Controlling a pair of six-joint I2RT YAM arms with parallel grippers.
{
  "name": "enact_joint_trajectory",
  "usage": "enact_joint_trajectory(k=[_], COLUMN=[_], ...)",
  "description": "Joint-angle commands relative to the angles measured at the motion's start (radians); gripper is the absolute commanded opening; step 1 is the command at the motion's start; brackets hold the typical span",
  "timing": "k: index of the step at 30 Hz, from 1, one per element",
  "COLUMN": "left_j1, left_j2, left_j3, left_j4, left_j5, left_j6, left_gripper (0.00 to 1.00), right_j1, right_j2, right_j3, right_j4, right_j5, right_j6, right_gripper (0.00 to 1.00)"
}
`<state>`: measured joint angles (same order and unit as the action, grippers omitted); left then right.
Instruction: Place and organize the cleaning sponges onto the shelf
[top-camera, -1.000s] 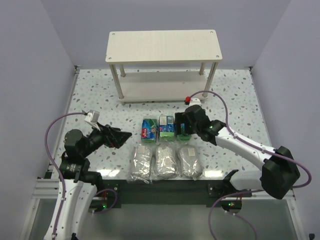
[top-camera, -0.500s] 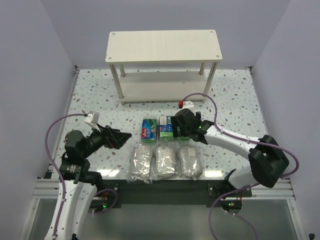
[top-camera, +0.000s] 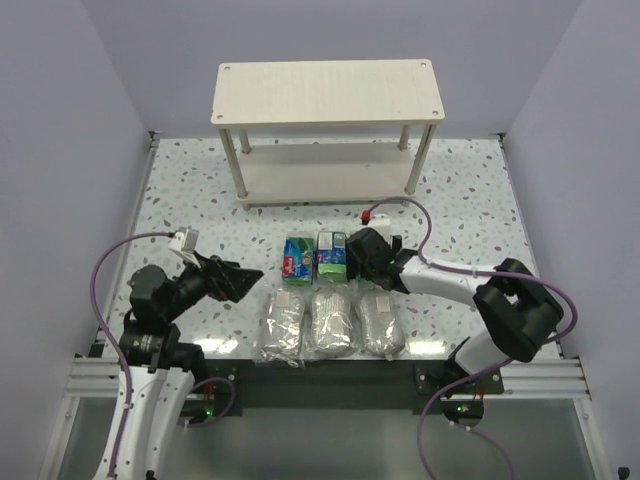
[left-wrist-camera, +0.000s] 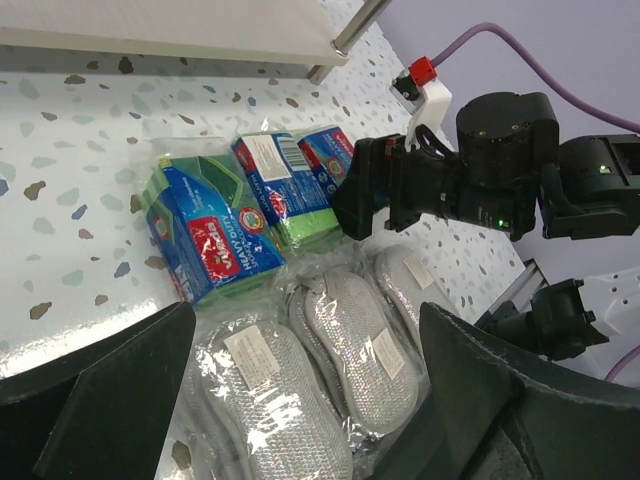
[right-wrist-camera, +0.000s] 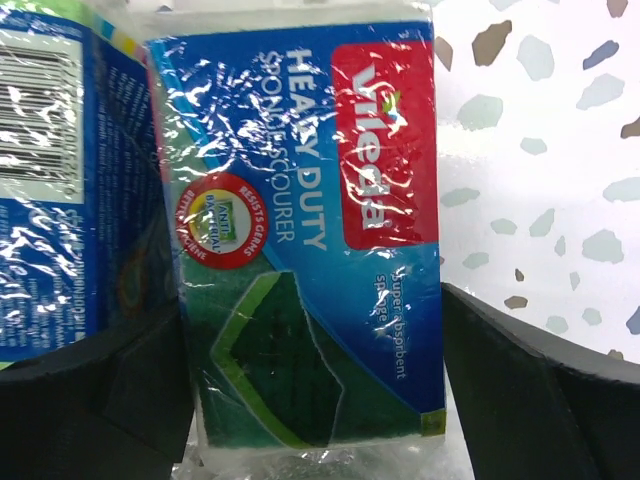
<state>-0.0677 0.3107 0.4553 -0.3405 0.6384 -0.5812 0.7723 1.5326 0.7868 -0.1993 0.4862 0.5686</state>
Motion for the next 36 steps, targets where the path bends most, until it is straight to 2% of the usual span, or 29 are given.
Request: enact_joint_trajectory(k=[1,5,6,9,15,19,26,29,36], left_j1=[-0.001,-0.001,0.0,0.0,-0.001,0.0,-0.001,-0.001,-0.001], left_j2=[-0.018,-0.022,-0.022,-0.025,-0.021,-0.002,0.033,0.036,0.016], left_j3=[-0.021,-0.026,-0.024,-0.024,-0.023,-0.032,-0.032,-0.015,0.037], left_j4=[-0.014,-0.011,-0.012,-0.014,-0.008,0.021,0.054,0.04,-0.012], left_j5=[0.0,0.003,0.003,0.003,0.001,0.001,0.007,0.007,0.003], left_j6=[0.011,0.004,0.004,0.004,0.007,0.001,-0.006,-0.005,0.006], left_gripper=[1.0,1.0,1.0,1.0,1.0,1.0,1.0,1.0,1.0], right_j1=[0.002,0.002,0.002,0.002,0.004,0.002,-0.013,-0.045,-0.119], right_j2=[-0.005,-0.012,-0.017,-0.063,-0.28,-0.321,-0.097,0.009,0.2], right_j3=[-0.035,-0.07,-0.076,-0.075,-0.035,0.041,0.268,0.373,0.505], right_j4=[0.095,0.164,0.169,0.14,0.018,-0.031,-0.049,-0.011,0.132], right_j5=[0.069,0.034,0.025,0.028,0.031,0.025,0.138,0.149,0.138], right_j6=[0.045,0.022,0.014,0.002,-0.05,-0.101,-0.182,-0.181,-0.205], right_gripper=[0.89,0.74,0.67,0.6,0.65,0.68,0.71,0.71,0.72])
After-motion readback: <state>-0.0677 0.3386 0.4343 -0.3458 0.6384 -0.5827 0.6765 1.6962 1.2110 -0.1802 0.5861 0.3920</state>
